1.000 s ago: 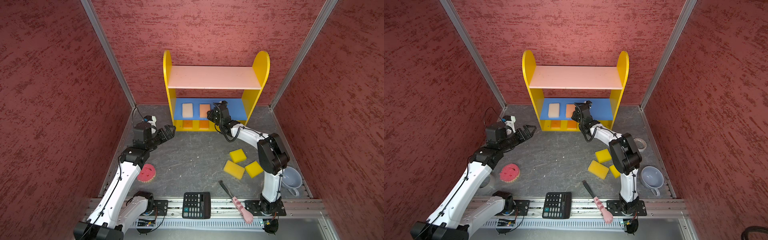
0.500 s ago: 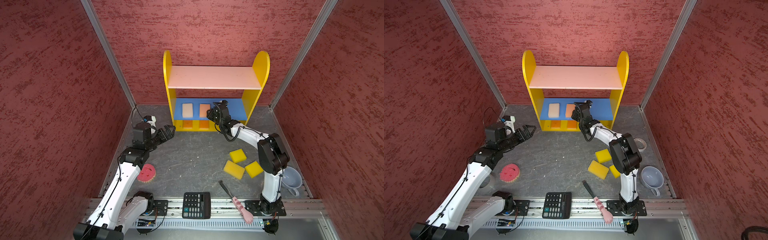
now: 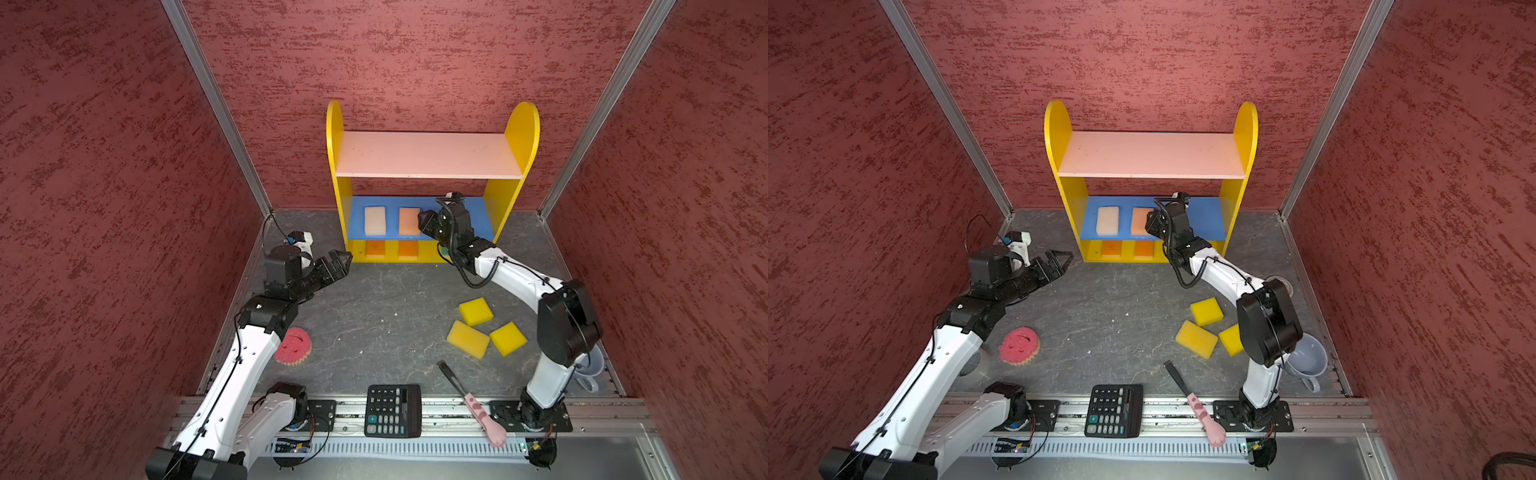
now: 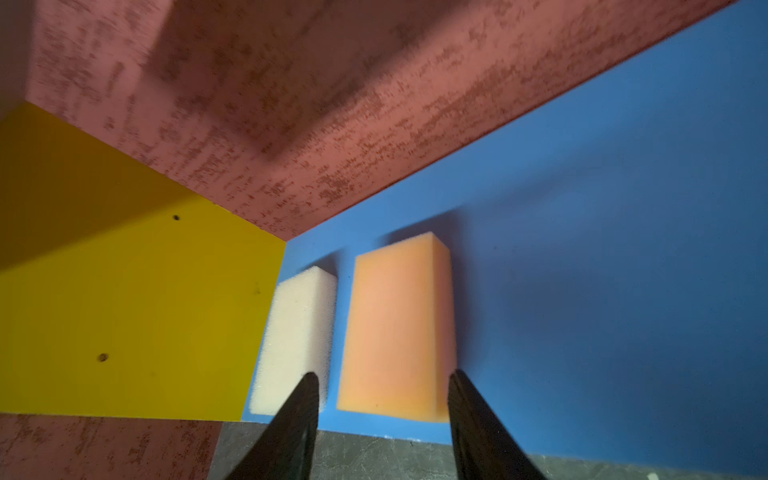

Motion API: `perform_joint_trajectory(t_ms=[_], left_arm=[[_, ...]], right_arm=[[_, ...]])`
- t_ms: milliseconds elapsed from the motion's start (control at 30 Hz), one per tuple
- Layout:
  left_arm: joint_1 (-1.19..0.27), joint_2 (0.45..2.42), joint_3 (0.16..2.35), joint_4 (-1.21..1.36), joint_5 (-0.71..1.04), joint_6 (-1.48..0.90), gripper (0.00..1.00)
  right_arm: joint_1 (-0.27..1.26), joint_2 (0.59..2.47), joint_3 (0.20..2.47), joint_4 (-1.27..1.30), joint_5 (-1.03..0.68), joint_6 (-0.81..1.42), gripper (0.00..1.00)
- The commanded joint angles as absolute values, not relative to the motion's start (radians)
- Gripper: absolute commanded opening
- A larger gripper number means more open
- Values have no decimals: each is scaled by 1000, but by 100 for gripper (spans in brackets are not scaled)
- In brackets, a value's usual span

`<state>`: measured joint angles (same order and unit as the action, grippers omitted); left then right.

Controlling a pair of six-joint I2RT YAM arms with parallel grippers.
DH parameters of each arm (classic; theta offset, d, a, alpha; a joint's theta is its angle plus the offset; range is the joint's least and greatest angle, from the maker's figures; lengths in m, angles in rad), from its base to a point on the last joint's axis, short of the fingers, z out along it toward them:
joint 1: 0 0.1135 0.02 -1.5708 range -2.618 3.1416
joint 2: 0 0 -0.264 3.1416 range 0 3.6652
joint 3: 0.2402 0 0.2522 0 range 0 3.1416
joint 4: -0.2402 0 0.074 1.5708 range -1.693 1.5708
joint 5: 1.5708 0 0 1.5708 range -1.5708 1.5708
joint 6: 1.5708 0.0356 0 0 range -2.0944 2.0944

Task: Place and organize the cleaning sponges onto the shelf
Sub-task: 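Open and withdraw the right gripper from the blue shelf, then reach to the yellow sponges and grasp one with the left gripper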

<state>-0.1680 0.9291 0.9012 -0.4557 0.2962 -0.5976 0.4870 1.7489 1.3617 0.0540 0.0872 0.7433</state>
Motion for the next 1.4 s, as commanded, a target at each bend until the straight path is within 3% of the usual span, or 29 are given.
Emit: perform_joint_trajectory(t_ms=[0,367,567,833,1100,1267,1367], left_arm=[[-186,951,909,-446,329,-613,99],[-520,1154,901,-388,224,-666,100],[-673,1278,919,-341,154,-750,99],[-848,1489,979,-245,96,-821,89],[-949,1721,1124,-186,160,-866,88],[-967,1837,1215,-212,219,-842,69],[-969,1874,1238,-221,236,-832,64]], right_arm=[[485,1650,1263,22,56,689,51],[480,1304,877,-76,42,622,52],[467,1134,721,-105,126,591,59],[456,1054,667,-201,179,522,60],[423,1045,595,-209,184,527,59],[387,1035,574,-199,161,533,59],[360,1022,573,-202,156,522,59]])
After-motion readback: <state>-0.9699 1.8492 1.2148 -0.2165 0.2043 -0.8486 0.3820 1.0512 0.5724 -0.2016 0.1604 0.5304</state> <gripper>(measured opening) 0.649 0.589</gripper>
